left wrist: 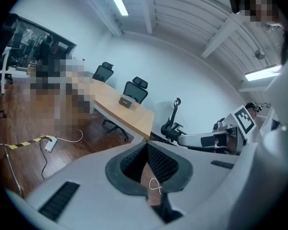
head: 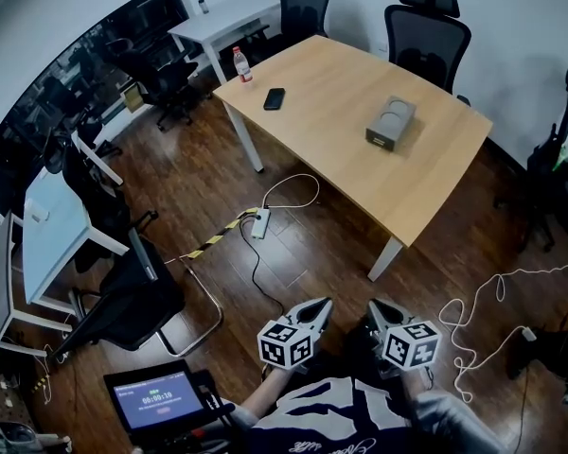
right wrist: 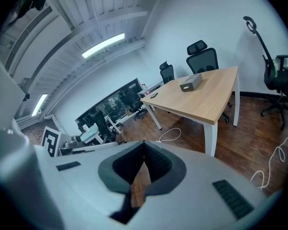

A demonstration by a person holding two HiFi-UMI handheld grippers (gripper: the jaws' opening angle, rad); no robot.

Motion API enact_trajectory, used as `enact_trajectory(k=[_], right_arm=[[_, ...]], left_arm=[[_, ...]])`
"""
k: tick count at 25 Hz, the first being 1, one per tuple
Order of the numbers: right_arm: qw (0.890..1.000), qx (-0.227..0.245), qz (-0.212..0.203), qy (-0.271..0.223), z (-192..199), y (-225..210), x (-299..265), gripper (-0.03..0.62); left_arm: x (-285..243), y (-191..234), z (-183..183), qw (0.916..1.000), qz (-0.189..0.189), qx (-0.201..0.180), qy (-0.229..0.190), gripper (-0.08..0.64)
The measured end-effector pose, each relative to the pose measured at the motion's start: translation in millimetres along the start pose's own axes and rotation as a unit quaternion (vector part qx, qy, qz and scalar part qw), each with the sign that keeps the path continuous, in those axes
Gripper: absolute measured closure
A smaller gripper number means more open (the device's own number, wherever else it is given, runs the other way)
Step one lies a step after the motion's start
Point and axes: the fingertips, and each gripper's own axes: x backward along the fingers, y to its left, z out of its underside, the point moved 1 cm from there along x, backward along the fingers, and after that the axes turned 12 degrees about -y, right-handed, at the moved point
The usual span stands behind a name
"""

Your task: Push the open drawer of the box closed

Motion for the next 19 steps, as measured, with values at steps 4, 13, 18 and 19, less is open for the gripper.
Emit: enact_trajectory(k=[4, 13, 18, 19], right_arm=[[1.0, 0.004, -0.005, 0.003, 5, 6, 2, 0.594], [1.0, 0.009, -0.013, 0.003, 7, 13, 3, 0.594], [1.0, 0.011, -0.013, 0.004, 8, 12, 7, 0.594], [1.0, 0.011, -0.013, 0.004, 8, 12, 8, 0.595]], left_arm=[[10, -3, 3, 1.0, 0.001, -0.002, 0.003, 0.558], [27, 4, 1, 0.9998, -0.02, 0.001, -0.011, 0.558], [27, 2, 2, 0.9997, -0.021, 0.003, -0.014, 0.558], [27, 2, 3, 0.9997, -0.021, 0.003, -0.014, 0.558]])
